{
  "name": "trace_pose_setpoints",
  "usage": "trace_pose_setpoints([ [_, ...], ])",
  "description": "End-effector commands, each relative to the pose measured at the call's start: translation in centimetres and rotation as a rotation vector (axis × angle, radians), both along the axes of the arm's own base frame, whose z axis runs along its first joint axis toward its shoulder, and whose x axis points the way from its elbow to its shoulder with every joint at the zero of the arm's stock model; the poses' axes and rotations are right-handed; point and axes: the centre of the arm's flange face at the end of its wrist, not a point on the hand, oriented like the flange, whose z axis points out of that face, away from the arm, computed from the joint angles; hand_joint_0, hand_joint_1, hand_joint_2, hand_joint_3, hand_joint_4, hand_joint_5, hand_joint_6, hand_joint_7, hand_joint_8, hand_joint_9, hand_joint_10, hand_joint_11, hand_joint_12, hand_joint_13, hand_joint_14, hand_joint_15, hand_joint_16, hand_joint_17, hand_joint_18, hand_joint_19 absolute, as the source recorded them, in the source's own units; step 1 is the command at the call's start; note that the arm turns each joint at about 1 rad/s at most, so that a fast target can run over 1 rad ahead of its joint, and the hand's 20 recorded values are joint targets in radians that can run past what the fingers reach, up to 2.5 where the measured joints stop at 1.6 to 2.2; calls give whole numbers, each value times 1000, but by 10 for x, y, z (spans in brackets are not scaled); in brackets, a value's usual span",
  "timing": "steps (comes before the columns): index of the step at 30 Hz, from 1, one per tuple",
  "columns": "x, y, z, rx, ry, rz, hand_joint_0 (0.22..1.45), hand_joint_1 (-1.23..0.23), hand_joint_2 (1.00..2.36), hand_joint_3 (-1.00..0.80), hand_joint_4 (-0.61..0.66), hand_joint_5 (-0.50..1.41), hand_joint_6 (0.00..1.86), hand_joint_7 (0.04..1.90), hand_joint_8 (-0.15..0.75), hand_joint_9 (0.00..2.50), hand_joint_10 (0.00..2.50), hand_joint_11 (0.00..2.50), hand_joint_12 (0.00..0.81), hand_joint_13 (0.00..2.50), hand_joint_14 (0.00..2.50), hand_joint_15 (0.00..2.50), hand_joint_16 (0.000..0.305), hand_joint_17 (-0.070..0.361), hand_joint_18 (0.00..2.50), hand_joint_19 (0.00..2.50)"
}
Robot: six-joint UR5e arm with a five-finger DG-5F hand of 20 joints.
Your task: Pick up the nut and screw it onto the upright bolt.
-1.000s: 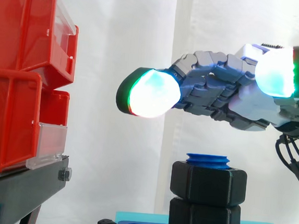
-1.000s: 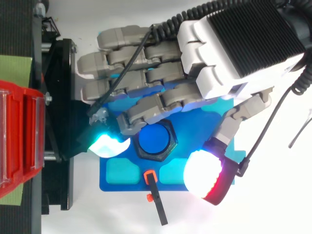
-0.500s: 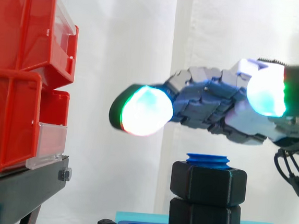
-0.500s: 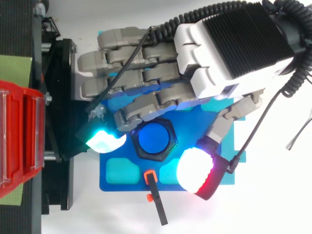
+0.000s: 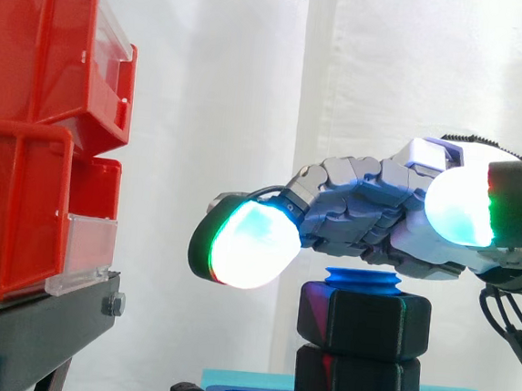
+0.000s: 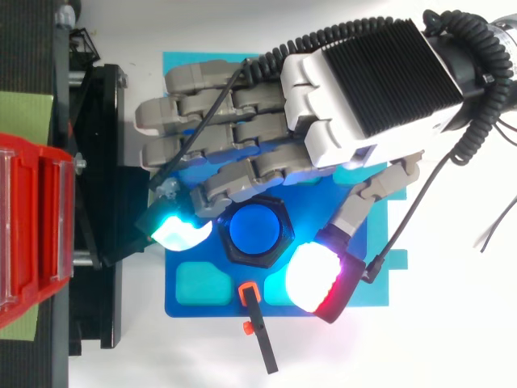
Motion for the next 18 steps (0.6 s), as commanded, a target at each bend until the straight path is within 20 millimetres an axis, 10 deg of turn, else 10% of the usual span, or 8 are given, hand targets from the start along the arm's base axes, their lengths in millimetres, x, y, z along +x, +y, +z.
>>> trace_pose_setpoints([
  [1, -1, 0, -2, -3, 14, -1, 432, -239, 1000, -500, 141, -196, 501, 624, 221, 249, 0, 0, 338, 125, 0, 0, 44, 99, 0, 0],
  [18, -3, 0, -4, -13, 24, -3, 440, -235, 1000, -500, 187, -158, 502, 772, 251, 342, 0, 0, 333, 205, 0, 0, 39, 89, 0, 0],
])
